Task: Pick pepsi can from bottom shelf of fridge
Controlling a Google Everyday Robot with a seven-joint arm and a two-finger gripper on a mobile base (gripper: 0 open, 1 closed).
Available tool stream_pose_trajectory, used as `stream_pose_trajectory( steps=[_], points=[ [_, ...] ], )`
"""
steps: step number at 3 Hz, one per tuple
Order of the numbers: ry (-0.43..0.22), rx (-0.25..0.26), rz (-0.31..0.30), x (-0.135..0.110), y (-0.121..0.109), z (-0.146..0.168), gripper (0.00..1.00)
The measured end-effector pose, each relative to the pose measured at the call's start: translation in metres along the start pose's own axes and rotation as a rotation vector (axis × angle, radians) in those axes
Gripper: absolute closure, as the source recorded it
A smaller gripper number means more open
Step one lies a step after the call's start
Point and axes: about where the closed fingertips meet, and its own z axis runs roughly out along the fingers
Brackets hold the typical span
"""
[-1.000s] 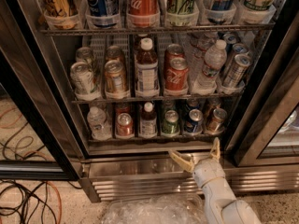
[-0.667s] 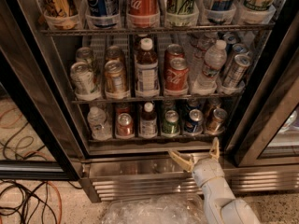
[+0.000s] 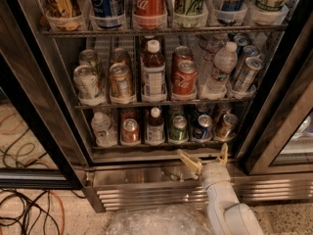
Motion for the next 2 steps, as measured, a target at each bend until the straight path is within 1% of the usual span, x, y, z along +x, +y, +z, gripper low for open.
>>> stream_pose_trajectory(
  steps=[1, 2],
  points=[
    [0.0, 0.001, 0.003, 0.0015, 0.0, 0.0001, 0.0],
    [0.0, 0.001, 0.003, 0.0015, 0.0, 0.0001, 0.19]
  ],
)
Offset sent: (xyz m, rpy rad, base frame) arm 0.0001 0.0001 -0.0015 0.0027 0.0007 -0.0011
